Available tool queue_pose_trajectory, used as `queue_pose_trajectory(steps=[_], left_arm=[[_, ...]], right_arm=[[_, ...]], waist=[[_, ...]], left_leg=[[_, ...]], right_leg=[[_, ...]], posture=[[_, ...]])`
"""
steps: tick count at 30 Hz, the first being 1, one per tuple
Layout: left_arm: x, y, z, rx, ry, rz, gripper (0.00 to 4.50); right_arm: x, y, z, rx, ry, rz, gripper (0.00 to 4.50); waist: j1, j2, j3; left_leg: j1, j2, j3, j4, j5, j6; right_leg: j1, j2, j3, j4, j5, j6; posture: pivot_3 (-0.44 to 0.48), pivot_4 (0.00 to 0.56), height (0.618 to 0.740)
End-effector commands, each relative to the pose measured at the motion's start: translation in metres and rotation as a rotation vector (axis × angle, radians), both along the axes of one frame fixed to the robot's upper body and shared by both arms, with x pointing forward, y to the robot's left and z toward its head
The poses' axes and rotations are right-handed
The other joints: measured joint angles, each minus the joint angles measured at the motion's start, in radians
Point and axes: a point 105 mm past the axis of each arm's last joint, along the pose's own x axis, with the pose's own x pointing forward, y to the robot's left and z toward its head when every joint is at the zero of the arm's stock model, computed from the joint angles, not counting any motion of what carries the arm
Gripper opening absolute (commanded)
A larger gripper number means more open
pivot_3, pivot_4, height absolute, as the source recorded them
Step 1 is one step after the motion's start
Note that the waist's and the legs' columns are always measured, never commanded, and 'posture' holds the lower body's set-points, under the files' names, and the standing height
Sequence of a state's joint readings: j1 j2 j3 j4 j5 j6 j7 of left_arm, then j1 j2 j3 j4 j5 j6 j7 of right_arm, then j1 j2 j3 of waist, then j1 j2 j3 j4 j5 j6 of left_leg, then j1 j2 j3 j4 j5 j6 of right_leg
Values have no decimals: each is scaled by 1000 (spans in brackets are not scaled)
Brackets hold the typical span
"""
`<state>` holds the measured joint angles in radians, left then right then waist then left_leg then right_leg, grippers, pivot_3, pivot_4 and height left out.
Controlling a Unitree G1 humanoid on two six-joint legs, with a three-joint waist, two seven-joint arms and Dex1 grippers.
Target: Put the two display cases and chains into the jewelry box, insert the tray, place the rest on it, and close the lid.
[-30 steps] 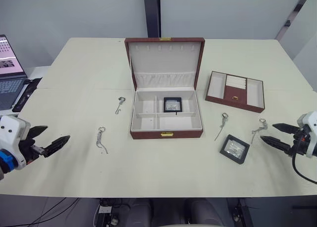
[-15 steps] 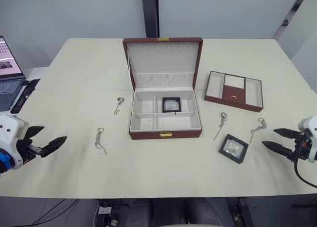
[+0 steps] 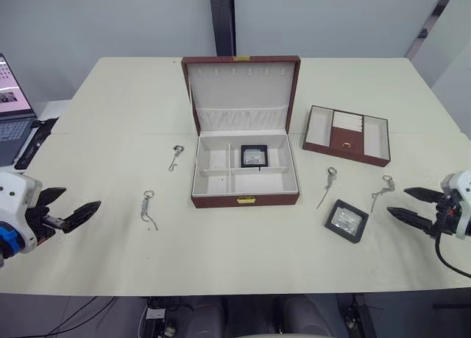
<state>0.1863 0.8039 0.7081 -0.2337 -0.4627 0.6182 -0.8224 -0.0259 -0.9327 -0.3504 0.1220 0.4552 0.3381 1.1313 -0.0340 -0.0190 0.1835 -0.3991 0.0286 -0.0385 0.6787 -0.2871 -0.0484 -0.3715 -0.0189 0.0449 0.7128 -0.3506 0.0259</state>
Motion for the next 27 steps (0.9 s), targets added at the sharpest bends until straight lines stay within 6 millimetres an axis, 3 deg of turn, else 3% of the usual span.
queue_pose_trajectory(steps=[1,5,14,20,27], left_arm=[[-3,-18,9,-15,-85,32,4450],[-8,-52,-12,-73,-93,56,4450],[1,-80,-33,-159,-195,304,4450],[7,-81,-50,-170,-176,399,4450],[21,-78,-61,-149,-173,424,4450]], right_arm=[[4,37,36,48,-96,138,4500],[2,83,58,107,-139,292,4500],[-2,150,71,120,-181,536,4500],[-2,172,74,125,-199,611,4500],[-4,184,73,143,-202,642,4500]], waist=[[-1,0,0],[2,0,0],[7,-3,-2],[7,-3,-2],[8,-3,-2]], left_leg=[[0,0,0,0,0,0],[0,0,-1,0,0,0],[-1,-2,-3,1,0,0],[-1,-1,-4,1,0,0],[-1,-1,-4,1,0,0]], right_leg=[[0,0,0,0,0,0],[1,0,1,0,0,0],[3,-1,0,-2,0,0],[3,0,-1,-2,0,0],[3,0,-1,-2,0,0]], posture=[[0,150,740],[0,150,740],[0,150,740],[0,150,740],[0,150,740]])
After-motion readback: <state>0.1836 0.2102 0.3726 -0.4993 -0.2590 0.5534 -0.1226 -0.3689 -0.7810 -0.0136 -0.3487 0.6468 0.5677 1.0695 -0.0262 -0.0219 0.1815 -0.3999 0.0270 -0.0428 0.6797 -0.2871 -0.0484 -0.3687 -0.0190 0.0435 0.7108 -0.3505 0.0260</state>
